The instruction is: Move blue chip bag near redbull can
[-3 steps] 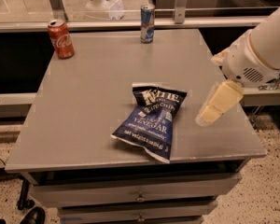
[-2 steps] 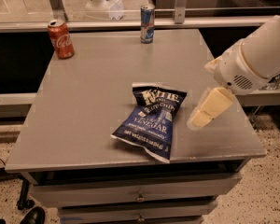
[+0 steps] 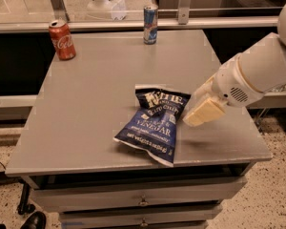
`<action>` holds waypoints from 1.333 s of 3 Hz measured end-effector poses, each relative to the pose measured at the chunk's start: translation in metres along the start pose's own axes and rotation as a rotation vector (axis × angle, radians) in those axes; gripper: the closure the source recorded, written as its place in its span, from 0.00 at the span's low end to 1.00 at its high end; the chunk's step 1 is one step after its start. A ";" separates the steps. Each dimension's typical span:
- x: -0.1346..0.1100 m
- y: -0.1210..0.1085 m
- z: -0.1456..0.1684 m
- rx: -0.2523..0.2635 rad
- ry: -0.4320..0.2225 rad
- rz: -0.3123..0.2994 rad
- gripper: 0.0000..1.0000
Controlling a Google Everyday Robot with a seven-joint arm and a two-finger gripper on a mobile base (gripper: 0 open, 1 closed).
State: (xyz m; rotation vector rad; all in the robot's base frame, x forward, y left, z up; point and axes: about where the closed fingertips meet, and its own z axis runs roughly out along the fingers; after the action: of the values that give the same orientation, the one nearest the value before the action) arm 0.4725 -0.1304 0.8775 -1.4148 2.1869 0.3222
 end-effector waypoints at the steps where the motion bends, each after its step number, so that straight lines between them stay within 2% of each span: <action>1: 0.003 0.003 0.005 -0.010 -0.009 0.021 0.64; 2: 0.002 0.006 0.009 -0.021 -0.011 0.035 0.63; 4: -0.008 0.003 0.010 -0.027 -0.030 0.039 0.16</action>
Offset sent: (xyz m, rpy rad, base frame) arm -0.0046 0.0059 -0.0122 0.0404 0.0434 -0.0326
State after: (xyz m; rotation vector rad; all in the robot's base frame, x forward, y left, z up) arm 0.4749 -0.1180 0.8737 -1.3743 2.1961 0.3851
